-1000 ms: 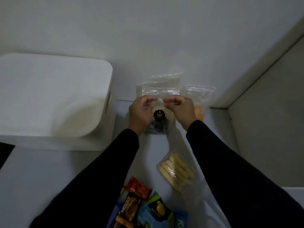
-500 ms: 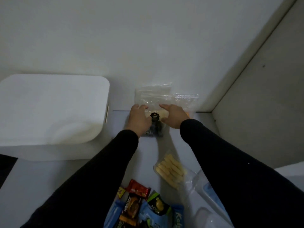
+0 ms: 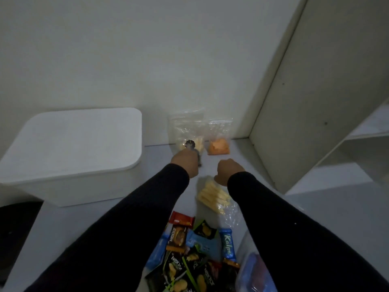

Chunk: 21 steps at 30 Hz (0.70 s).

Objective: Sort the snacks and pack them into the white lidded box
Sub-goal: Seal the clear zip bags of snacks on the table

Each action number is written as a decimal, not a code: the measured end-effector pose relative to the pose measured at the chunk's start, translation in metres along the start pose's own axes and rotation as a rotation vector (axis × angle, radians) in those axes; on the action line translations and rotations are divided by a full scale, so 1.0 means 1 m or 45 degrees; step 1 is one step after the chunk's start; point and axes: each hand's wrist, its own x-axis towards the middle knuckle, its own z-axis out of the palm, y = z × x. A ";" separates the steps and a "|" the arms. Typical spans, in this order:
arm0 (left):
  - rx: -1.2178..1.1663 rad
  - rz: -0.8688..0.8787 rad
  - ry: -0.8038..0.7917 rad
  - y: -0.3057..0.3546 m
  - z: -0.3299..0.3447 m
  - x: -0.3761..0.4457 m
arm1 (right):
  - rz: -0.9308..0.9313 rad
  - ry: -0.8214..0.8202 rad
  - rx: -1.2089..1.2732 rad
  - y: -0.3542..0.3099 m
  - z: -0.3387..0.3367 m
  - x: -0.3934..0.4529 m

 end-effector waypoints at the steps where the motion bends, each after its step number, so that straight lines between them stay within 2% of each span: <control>1: 0.025 0.024 -0.009 0.003 0.005 -0.001 | 0.036 -0.003 0.020 0.005 0.009 -0.010; 8: 0.227 0.247 -0.226 0.032 0.052 0.014 | 0.266 -0.038 0.141 0.034 0.070 -0.045; 14: 0.103 0.449 -0.320 0.056 0.100 0.034 | 0.152 0.083 -0.058 0.041 0.091 -0.037; 18: 0.156 0.432 -0.342 0.057 0.123 0.044 | 0.132 0.046 -0.175 0.047 0.108 -0.032; 21: 0.140 0.366 -0.299 0.051 0.125 0.048 | 0.108 0.123 -0.162 0.050 0.115 -0.027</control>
